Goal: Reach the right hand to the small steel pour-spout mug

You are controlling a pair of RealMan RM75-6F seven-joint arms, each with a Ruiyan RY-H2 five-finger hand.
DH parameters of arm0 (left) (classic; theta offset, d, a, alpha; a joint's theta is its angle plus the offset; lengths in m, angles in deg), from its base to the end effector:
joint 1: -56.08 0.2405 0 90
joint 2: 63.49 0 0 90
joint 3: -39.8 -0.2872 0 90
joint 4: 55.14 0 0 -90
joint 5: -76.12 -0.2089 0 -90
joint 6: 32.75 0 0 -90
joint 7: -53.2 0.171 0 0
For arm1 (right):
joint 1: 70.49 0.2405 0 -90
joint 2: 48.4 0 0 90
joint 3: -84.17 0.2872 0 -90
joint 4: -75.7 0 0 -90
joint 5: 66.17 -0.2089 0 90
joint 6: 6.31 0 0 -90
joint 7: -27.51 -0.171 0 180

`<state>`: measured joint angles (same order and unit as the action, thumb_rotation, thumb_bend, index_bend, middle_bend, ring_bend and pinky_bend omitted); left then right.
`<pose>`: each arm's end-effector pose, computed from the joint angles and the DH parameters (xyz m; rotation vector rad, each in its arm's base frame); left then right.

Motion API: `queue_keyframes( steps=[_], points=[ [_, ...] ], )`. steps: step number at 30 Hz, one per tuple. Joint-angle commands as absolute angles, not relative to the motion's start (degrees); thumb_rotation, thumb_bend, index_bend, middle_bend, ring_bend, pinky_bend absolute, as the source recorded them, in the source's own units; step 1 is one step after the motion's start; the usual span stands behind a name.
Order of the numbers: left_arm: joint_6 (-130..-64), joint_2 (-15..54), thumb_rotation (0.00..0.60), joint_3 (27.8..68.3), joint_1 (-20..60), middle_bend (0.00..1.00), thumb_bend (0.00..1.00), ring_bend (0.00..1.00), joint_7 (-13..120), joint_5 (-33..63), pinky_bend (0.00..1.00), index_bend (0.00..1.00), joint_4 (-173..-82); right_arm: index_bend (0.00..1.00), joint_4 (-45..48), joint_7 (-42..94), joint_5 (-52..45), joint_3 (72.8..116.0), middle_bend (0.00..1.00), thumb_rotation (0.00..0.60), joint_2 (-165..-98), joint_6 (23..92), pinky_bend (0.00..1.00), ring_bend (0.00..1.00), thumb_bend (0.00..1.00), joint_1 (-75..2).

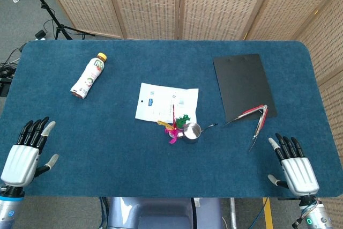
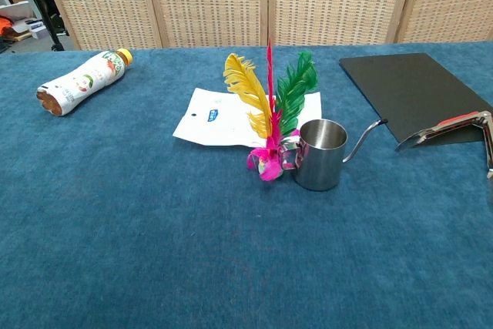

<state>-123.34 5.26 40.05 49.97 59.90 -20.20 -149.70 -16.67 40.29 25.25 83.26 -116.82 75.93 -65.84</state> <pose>-0.2889 0.2027 0.1415 -1.5089 -0.7731 -1.0607 -0.3259 -0.1927 0.1232 1.5862 -0.8209 0.7779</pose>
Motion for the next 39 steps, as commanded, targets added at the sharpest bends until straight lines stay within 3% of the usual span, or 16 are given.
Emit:
queue_keyframes(
  steps=[1, 15, 18, 21, 23, 26, 32, 39],
  points=[
    [-124.5, 4.9, 0.6, 40.7, 49.8, 0.0, 0.26, 0.0, 57.7, -20.8, 0.0, 0.0, -149.3, 0.0, -16.7, 40.4, 25.2, 83.3, 0.0, 0.6, -116.9, 75.8, 0.0, 0.0, 0.1, -65.8],
    [-123.7, 4.6, 0.6, 41.7, 48.7, 0.0, 0.26, 0.0, 56.4, -20.3, 0.0, 0.0, -148.4, 0.0, -15.7, 41.1, 28.6, 83.3, 0.0, 0.6, -118.4, 78.4, 0.0, 0.0, 0.15, -65.7],
    [-123.8, 4.6, 0.6, 41.6, 48.7, 0.0, 0.26, 0.0, 56.3, -20.4, 0.0, 0.0, -148.4, 0.0, -14.5, 42.1, 30.2, 83.8, 0.09, 0.6, -119.9, 80.4, 0.02, 0.04, 0.16, -65.8],
    [-123.6, 4.6, 0.6, 41.6, 48.7, 0.0, 0.26, 0.0, 56.3, -20.3, 0.0, 0.0, -148.4, 0.0, -14.1, 44.7, 32.3, 83.8, 0.25, 0.6, -121.3, 81.5, 0.21, 0.22, 0.19, -65.5],
    [-123.7, 4.6, 0.6, 41.5, 48.7, 0.0, 0.26, 0.0, 56.3, -20.5, 0.0, 0.0, -148.5, 0.0, -15.4, 48.2, 36.1, 84.4, 0.42, 0.6, -122.6, 82.4, 0.44, 0.4, 0.24, -64.3],
    [-123.9, 4.4, 0.6, 41.3, 48.8, 0.0, 0.26, 0.0, 55.9, -20.7, 0.0, 0.0, -148.4, 0.0, -18.7, 54.0, 37.9, 85.3, 0.57, 0.6, -124.4, 80.9, 0.63, 0.59, 0.3, -62.7],
    [-124.5, 3.9, 0.6, 41.5, 49.0, 0.0, 0.26, 0.0, 54.5, -20.5, 0.0, 0.0, -148.3, 0.0, -25.4, 61.7, 35.5, 87.1, 0.7, 0.6, -126.5, 74.0, 0.75, 0.75, 0.45, -59.4],
    [-125.1, 3.3, 0.6, 41.5, 49.2, 0.0, 0.26, 0.0, 53.4, -20.4, 0.0, 0.0, -148.3, 0.0, -29.4, 68.5, 29.9, 89.2, 0.71, 0.6, -129.6, 66.6, 0.77, 0.77, 0.47, -56.0]
  ],
)
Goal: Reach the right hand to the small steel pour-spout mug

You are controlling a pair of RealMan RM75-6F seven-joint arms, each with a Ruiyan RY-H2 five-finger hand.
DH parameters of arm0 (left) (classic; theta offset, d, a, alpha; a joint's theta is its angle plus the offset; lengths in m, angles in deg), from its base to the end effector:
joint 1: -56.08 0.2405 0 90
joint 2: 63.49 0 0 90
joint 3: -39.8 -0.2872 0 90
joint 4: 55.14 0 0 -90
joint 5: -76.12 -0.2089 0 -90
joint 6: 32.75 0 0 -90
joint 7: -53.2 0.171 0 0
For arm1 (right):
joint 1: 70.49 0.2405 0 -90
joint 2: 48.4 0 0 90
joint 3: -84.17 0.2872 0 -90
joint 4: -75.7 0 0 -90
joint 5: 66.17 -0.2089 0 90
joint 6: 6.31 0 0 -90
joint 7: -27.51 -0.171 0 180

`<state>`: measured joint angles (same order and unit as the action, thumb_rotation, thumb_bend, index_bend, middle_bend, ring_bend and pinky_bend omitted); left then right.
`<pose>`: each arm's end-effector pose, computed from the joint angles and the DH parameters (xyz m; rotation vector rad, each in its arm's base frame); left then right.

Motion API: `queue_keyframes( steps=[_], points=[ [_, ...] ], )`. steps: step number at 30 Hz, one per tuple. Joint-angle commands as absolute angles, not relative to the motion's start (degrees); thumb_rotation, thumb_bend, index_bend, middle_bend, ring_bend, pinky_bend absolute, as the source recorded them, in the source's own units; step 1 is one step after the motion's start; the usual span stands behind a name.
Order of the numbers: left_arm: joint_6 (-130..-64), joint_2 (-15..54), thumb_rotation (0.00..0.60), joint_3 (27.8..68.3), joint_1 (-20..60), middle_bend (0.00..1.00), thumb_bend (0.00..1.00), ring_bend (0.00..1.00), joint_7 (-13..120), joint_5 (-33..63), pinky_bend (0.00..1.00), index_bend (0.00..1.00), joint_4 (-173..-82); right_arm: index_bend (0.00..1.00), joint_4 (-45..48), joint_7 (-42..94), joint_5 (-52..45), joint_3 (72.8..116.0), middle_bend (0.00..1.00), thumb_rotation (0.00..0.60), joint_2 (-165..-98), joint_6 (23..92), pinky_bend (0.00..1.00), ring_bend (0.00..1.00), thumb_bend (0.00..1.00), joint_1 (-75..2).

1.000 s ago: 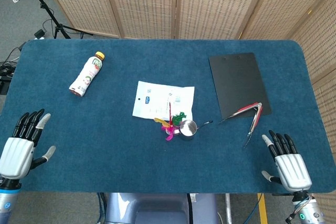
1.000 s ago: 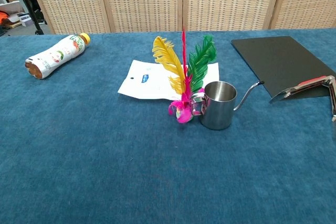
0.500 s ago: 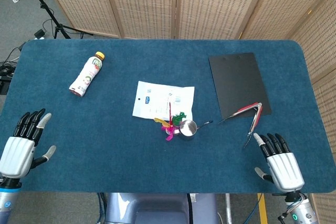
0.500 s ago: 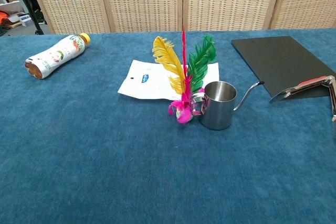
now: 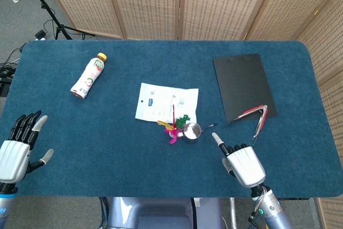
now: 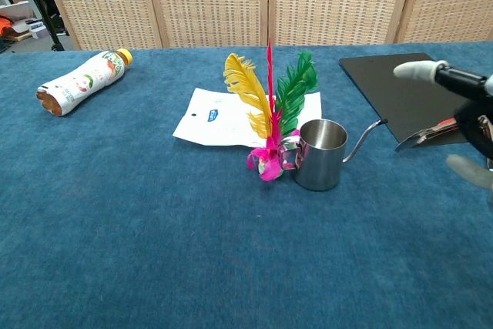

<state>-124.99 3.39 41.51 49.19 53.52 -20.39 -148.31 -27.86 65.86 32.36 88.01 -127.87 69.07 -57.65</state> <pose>-0.2896 0.2120 0.1613 -1.4757 -0.7718 -1.1442 -0.1965 -0.2287 0.0539 1.7879 -0.5025 0.9607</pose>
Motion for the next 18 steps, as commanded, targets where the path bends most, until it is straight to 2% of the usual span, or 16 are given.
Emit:
queue_keyframes(
  steps=[1, 8, 18],
  points=[
    [-125.2, 3.2, 0.6, 41.5, 49.3, 0.0, 0.27, 0.0, 53.2, -20.5, 0.0, 0.0, -148.3, 0.0, -29.7, 69.8, 28.7, 89.7, 0.71, 0.6, -130.2, 65.6, 0.77, 0.77, 0.47, -55.5],
    [-125.4, 2.7, 0.6, 41.6, 49.4, 0.0, 0.26, 0.0, 52.3, -20.2, 0.0, 0.0, -148.4, 0.0, -30.1, 76.6, 20.2, 93.4, 0.71, 0.6, -136.7, 59.6, 0.77, 0.77, 0.47, -50.5],
    [-125.2, 2.6, 0.6, 41.7, 49.3, 0.0, 0.26, 0.0, 51.8, -19.8, 0.0, 0.0, -148.3, 0.0, -29.8, 81.4, 15.2, 94.1, 0.71, 0.6, -140.5, 58.6, 0.77, 0.77, 0.47, -47.4]
  ],
)
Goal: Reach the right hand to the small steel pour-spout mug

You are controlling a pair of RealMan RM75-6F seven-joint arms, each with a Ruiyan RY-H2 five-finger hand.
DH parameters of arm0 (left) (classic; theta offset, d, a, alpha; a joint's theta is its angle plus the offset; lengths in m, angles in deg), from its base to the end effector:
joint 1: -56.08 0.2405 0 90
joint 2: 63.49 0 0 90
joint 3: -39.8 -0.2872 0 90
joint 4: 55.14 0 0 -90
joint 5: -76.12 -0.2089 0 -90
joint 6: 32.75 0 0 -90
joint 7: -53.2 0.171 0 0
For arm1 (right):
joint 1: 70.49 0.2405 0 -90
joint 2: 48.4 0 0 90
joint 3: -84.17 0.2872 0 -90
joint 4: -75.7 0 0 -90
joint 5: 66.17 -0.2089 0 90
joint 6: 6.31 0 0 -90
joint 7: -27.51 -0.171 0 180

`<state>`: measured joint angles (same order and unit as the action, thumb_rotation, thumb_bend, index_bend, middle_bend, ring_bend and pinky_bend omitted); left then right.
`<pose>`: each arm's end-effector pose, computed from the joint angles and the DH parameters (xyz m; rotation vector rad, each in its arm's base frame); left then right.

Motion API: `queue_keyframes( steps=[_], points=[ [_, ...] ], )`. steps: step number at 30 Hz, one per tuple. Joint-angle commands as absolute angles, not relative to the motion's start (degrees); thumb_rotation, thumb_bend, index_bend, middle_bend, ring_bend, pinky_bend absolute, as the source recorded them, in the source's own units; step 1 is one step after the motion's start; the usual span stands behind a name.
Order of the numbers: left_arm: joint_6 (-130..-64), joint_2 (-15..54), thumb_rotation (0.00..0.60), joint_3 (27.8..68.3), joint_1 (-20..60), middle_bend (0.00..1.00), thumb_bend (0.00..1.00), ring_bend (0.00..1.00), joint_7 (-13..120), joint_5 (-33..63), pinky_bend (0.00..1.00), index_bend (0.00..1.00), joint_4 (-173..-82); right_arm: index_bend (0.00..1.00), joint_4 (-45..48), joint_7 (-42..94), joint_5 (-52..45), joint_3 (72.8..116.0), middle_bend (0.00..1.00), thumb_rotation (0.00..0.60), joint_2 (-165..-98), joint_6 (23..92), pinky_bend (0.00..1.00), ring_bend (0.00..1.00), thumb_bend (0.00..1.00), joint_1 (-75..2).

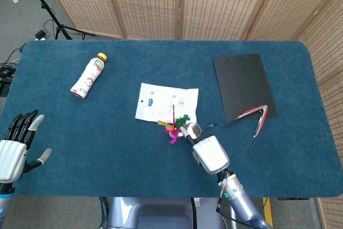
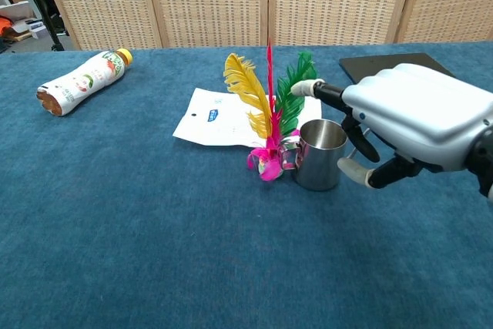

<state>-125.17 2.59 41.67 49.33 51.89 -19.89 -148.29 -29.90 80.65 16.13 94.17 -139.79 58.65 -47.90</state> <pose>-0.2921 0.2122 0.1672 -1.4620 -0.7850 -1.1514 -0.1317 -0.2706 -0.0107 1.8826 -0.5541 0.9327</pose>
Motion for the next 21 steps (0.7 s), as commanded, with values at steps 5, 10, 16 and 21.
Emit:
queue_keyframes(
  steps=[5, 10, 16, 21],
  points=[
    [-125.1, 2.5, 0.6, 41.7, 49.3, 0.0, 0.26, 0.0, 51.6, -19.9, 0.0, 0.0, -148.3, 0.0, -30.5, 82.6, 13.8, 93.4, 0.71, 0.6, -142.1, 59.0, 0.77, 0.77, 0.48, -46.4],
    [-125.5, 2.1, 0.6, 41.7, 49.5, 0.0, 0.26, 0.0, 51.2, -19.8, 0.0, 0.0, -148.5, 0.0, -30.4, 84.0, 12.7, 92.7, 0.71, 0.6, -143.5, 58.9, 0.77, 0.77, 0.48, -45.3],
    [-125.6, 1.9, 0.6, 41.7, 49.6, 0.0, 0.26, 0.0, 50.7, -19.7, 0.0, 0.0, -148.4, 0.0, -29.2, 85.1, 10.2, 92.4, 0.71, 0.6, -145.2, 58.6, 0.77, 0.77, 0.48, -43.7],
    [-125.7, 1.8, 0.6, 41.7, 49.7, 0.0, 0.26, 0.0, 50.4, -19.8, 0.0, 0.0, -148.5, 0.0, -27.7, 85.0, 8.3, 92.7, 0.71, 0.6, -146.0, 57.9, 0.77, 0.77, 0.48, -42.3]
  ],
)
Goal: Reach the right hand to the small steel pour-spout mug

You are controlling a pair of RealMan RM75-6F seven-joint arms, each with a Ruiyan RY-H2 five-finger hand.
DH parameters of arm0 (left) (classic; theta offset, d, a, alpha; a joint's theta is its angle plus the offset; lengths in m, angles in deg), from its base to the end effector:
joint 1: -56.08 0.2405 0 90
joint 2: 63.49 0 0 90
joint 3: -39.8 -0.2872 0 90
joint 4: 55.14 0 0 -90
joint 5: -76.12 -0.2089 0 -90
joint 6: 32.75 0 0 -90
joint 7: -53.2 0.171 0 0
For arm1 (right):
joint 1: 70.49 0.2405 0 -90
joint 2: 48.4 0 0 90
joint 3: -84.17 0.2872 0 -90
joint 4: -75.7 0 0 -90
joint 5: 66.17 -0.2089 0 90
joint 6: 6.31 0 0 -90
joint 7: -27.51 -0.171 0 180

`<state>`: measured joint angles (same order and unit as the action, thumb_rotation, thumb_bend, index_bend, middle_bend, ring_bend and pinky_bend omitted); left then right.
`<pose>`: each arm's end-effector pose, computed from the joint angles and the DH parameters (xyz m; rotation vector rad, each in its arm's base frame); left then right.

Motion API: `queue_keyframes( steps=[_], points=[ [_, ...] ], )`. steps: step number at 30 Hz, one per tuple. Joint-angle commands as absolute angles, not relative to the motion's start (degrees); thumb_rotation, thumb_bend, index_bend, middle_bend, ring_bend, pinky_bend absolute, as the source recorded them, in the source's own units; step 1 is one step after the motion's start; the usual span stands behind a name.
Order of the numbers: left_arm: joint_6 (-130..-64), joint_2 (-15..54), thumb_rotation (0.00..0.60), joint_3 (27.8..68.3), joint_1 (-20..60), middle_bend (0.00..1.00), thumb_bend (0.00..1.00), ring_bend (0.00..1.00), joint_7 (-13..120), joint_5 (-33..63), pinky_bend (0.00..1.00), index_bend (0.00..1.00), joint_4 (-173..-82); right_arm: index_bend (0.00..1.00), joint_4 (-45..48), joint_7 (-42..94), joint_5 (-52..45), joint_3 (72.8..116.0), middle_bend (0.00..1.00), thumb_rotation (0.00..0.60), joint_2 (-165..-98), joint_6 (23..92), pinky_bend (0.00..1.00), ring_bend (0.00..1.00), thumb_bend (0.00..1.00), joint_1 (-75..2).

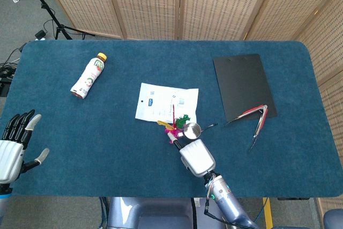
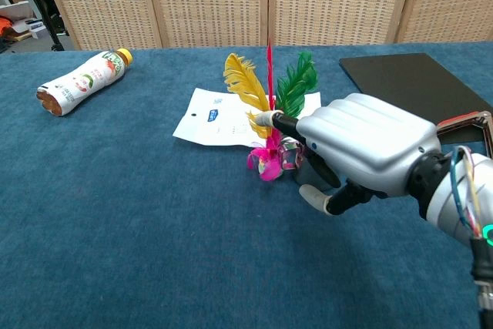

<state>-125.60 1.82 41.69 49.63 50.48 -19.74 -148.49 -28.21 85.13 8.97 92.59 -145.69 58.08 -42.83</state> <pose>-0.2934 0.2107 0.1727 -1.4497 -0.7962 -1.1621 -0.1094 -0.2708 -0.0492 1.9601 -0.5930 0.9048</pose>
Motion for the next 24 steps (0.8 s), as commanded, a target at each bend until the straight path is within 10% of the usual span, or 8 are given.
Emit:
queue_keyframes(
  steps=[1, 24],
  points=[
    [-125.8, 1.8, 0.6, 41.7, 49.7, 0.0, 0.26, 0.0, 50.4, -19.8, 0.0, 0.0, -148.5, 0.0, -27.6, 85.0, 8.1, 92.7, 0.71, 0.6, -146.0, 57.9, 0.77, 0.77, 0.48, -42.2],
    [-125.0, 1.9, 0.6, 41.5, 49.5, 0.0, 0.26, 0.0, 51.3, -19.9, 0.0, 0.0, -148.6, 0.0, -27.9, 84.4, 5.4, 91.9, 0.71, 0.6, -144.4, 60.4, 0.77, 0.77, 0.47, -39.8]
  ],
)
